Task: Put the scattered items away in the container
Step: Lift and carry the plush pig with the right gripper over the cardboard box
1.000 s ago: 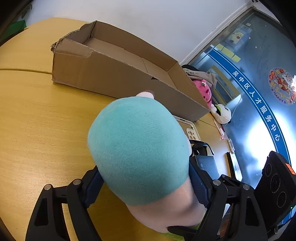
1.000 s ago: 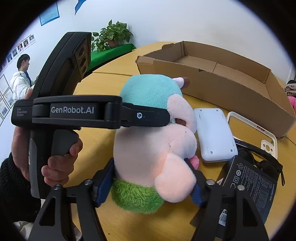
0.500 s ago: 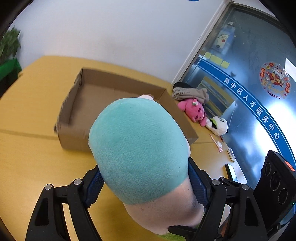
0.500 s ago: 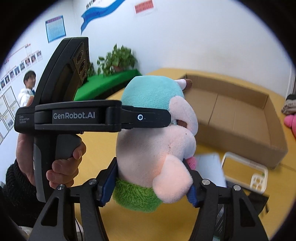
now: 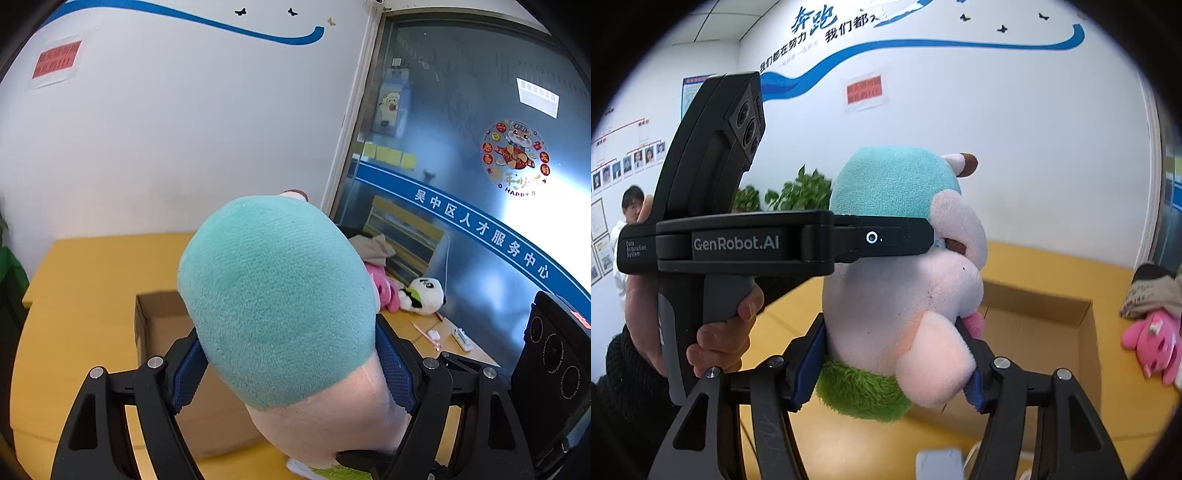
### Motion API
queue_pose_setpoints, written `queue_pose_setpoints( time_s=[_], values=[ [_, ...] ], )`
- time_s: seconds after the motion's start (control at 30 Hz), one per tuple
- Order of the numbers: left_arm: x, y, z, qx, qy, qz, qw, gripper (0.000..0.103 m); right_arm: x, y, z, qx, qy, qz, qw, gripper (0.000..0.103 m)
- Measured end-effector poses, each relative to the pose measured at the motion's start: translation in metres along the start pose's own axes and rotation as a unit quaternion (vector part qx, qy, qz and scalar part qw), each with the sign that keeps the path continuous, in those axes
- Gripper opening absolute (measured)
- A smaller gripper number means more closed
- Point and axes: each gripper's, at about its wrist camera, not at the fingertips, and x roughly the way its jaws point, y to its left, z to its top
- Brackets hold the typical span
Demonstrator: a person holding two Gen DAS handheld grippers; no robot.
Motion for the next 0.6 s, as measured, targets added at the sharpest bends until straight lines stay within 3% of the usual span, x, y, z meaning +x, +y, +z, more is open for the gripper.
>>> queue_pose_setpoints(
  time_s=[0.23,0.6],
  values=[
    [0.034,0.029,0.06,0.006,0.009,0.005,0.9999,0.085,0.033,-0.026,0.049,0.021,-0.004,-0.001,1.0,0.062],
    [0.085,0.088,0.099,-0.012,0.028,0.019,0.9994,0.085,0.107,-0.056,0.089,0.058,0.01,0.019,0.998,0.061]
  ],
)
